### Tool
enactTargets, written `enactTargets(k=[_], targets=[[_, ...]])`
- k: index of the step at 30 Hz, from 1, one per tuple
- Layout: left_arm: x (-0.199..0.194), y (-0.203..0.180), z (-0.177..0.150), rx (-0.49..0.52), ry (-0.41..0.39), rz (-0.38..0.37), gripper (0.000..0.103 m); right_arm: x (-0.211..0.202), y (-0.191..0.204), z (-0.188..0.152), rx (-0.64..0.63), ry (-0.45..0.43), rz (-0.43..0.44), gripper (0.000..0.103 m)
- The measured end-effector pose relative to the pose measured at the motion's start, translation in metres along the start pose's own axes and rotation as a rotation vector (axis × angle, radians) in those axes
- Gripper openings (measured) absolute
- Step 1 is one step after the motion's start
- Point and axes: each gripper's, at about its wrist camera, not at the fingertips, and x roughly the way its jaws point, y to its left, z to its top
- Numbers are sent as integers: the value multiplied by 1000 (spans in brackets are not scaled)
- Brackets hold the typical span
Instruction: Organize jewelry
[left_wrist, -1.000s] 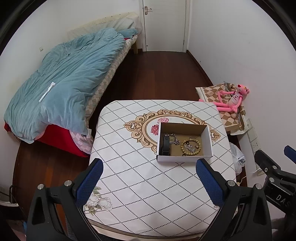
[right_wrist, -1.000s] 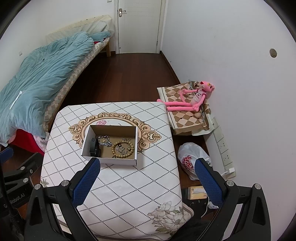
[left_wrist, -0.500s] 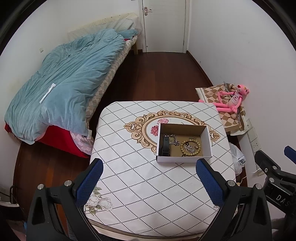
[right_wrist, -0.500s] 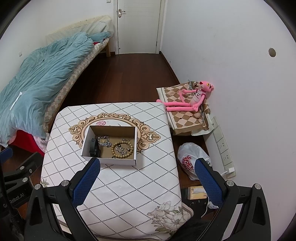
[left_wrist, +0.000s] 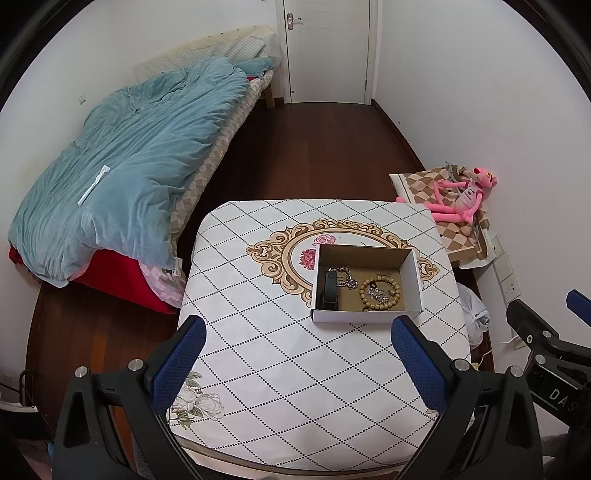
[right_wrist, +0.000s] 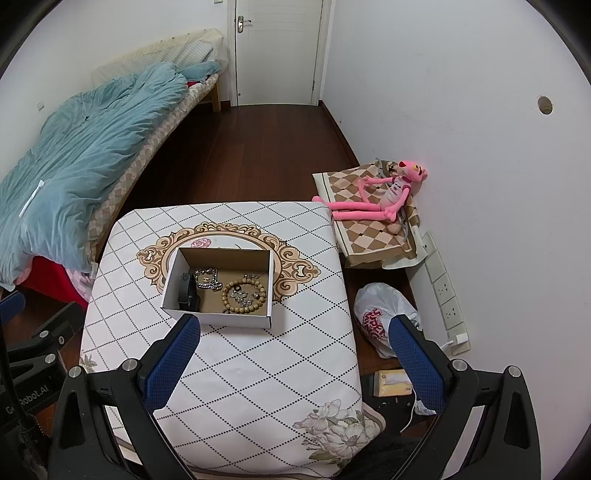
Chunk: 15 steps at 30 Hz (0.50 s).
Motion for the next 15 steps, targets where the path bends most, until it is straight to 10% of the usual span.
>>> enactTargets(k=[15], targets=[[-2, 2, 2, -10, -14, -10, 102, 0, 0, 0, 1, 4, 3, 103]])
